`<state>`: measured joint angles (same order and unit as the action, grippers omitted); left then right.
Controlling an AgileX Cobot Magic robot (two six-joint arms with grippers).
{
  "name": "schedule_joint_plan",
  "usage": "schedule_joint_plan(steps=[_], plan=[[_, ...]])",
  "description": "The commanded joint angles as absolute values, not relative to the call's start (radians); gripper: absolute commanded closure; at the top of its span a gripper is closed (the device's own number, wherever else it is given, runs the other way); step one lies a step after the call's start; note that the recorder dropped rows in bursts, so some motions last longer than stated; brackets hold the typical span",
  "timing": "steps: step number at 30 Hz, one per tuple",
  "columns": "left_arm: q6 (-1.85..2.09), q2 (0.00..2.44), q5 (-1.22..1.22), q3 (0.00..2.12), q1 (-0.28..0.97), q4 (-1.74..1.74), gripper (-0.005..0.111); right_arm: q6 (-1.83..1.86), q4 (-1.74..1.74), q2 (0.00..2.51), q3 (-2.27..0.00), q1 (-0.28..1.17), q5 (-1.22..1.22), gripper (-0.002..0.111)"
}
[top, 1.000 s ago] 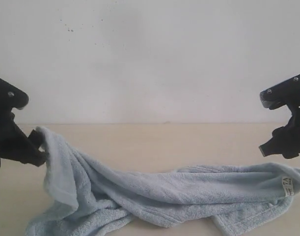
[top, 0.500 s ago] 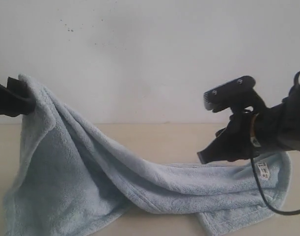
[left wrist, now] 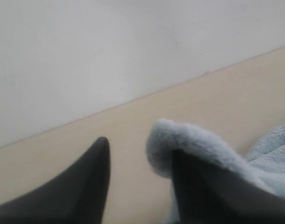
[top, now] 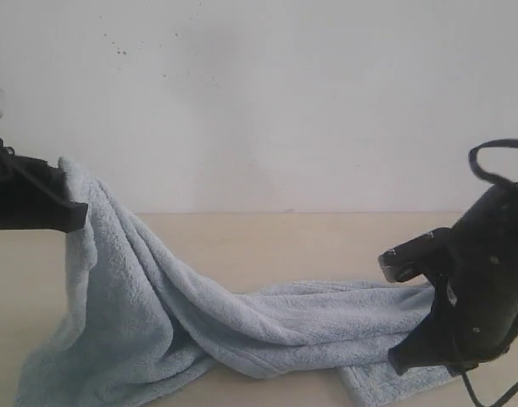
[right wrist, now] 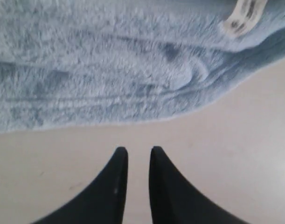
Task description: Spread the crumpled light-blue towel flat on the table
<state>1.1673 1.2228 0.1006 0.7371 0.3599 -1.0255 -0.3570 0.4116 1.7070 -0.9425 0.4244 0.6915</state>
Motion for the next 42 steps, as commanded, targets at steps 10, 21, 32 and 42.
schedule_joint_plan(steps=[10, 21, 32, 42], plan=[[1.167, 1.214, 0.059, 0.742, 0.357, -1.029, 0.102, 0.389, -0.251, 1.783, -1.058, 0.440, 0.737, 0.056], [1.167, 1.214, 0.037, 0.742, 0.357, -1.029, 0.102, 0.220, -0.065, 1.917, -1.058, 0.451, 0.584, 0.055], [1.167, 1.214, 0.032, 0.742, 0.357, -1.029, 0.102, 0.220, -0.039, 1.931, -1.058, 0.451, 0.602, 0.107], [1.170, 1.214, 0.034, 0.742, 0.357, -0.937, 0.102, 0.208, 0.020, 1.750, -1.204, 0.451, 0.895, 0.108]])
